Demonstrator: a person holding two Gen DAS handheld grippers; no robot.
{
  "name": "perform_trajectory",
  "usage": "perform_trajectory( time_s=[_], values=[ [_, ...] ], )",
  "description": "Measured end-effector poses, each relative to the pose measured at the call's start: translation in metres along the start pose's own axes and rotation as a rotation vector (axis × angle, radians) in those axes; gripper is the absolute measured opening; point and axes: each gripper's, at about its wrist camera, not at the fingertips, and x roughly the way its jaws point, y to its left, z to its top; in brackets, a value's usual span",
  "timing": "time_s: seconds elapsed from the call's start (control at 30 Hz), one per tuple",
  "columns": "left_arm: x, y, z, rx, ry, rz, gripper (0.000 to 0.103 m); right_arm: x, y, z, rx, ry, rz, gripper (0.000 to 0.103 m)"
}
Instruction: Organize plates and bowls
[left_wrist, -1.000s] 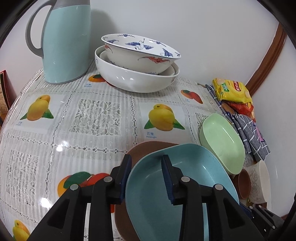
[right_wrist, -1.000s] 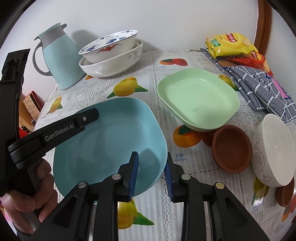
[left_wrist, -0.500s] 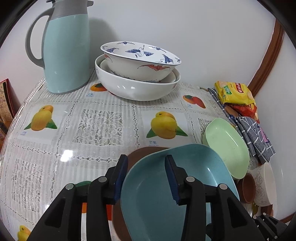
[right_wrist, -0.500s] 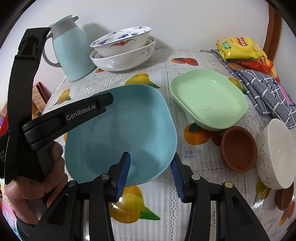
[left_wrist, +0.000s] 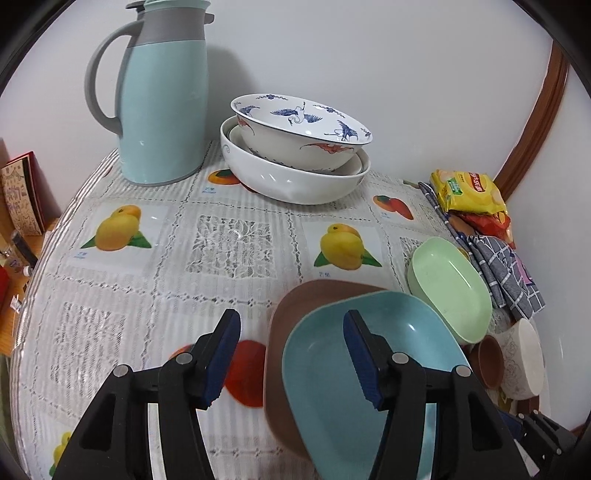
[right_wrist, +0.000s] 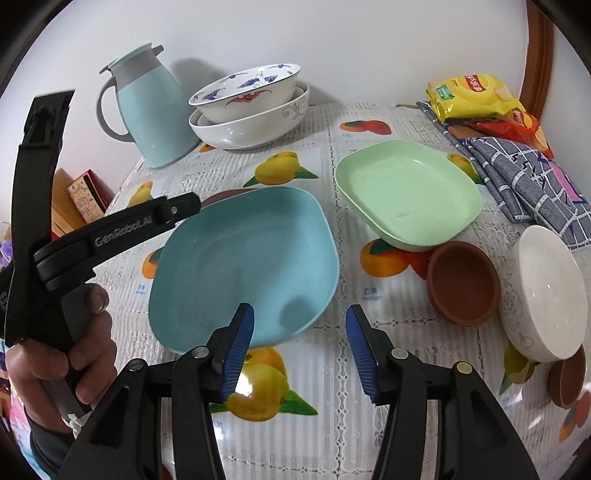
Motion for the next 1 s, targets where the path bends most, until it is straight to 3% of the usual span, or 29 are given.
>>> perform_trajectory(
  time_s=[0.33, 0.53, 0.63, 1.0],
  values=[
    [-0.022, 0.003, -0.02, 0.002, 0.028, -0.043, 0.056, -0.015, 0.007, -0.014, -0.031, -0.013, 0.035, 0.052],
    [-0.03, -0.002, -0.027, 0.027, 0.031, -0.041, 0.056, -0.014, 0.014, -0.02, -0.041, -0.011, 0.049, 0.051],
    [-0.032, -0.001, -0.03, 0.017, 0.036, -0.033, 0.056, -0.009, 0.016, -0.017, -0.031, -0.053, 0.061, 0.052],
    [-0.032, 0.014, -0.031, -0.005, 0.042, -0.005, 0.056, 0.014, 0.037, -0.01, -0.066, -0.027, 0.078, 0.052]
  ],
)
